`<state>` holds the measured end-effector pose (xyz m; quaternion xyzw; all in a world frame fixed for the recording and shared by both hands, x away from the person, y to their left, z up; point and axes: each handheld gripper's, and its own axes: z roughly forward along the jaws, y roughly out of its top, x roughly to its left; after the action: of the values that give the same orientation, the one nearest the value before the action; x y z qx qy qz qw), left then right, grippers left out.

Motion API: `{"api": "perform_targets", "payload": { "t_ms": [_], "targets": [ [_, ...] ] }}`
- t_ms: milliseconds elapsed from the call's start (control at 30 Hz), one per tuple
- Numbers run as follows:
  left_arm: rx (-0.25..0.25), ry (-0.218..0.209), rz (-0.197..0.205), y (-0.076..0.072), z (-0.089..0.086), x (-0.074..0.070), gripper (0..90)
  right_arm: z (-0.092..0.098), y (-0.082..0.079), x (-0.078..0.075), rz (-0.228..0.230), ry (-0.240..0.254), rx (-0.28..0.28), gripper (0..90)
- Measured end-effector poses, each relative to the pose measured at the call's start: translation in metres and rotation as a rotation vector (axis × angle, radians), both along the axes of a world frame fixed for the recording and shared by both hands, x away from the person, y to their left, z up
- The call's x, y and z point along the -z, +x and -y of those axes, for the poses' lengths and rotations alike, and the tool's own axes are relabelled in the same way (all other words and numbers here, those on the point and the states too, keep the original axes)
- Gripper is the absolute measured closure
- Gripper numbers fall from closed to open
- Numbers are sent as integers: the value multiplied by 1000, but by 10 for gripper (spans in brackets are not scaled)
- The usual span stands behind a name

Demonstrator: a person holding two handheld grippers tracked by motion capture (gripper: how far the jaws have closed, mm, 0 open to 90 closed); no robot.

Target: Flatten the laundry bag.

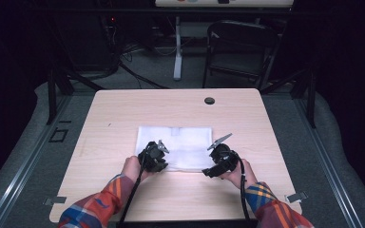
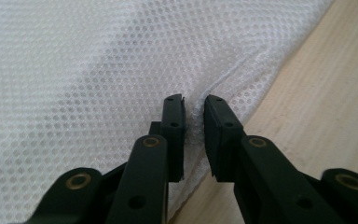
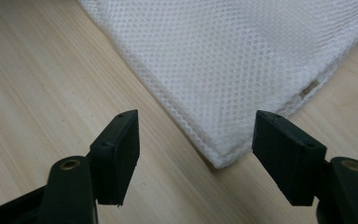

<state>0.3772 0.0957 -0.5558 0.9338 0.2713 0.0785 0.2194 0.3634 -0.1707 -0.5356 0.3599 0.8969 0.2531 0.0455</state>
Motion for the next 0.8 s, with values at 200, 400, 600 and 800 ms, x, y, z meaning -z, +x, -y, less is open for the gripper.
{"api": "perform_targets", "payload": {
  "t_ms": [200,400,600,800],
  "targets": [
    [30,1,18,-6,5,-2,871,1,-5,-2,-5,-1,-8,390],
    [28,-20,57,-8,3,-11,883,-1,-9,-3,10,11,-34,557],
    [19,-46,99,-11,1,-19,883,-13,-16,1,30,13,-81,770],
    [7,-67,125,-12,0,-24,882,-35,-18,12,86,-23,-114,887]
  ]
}}
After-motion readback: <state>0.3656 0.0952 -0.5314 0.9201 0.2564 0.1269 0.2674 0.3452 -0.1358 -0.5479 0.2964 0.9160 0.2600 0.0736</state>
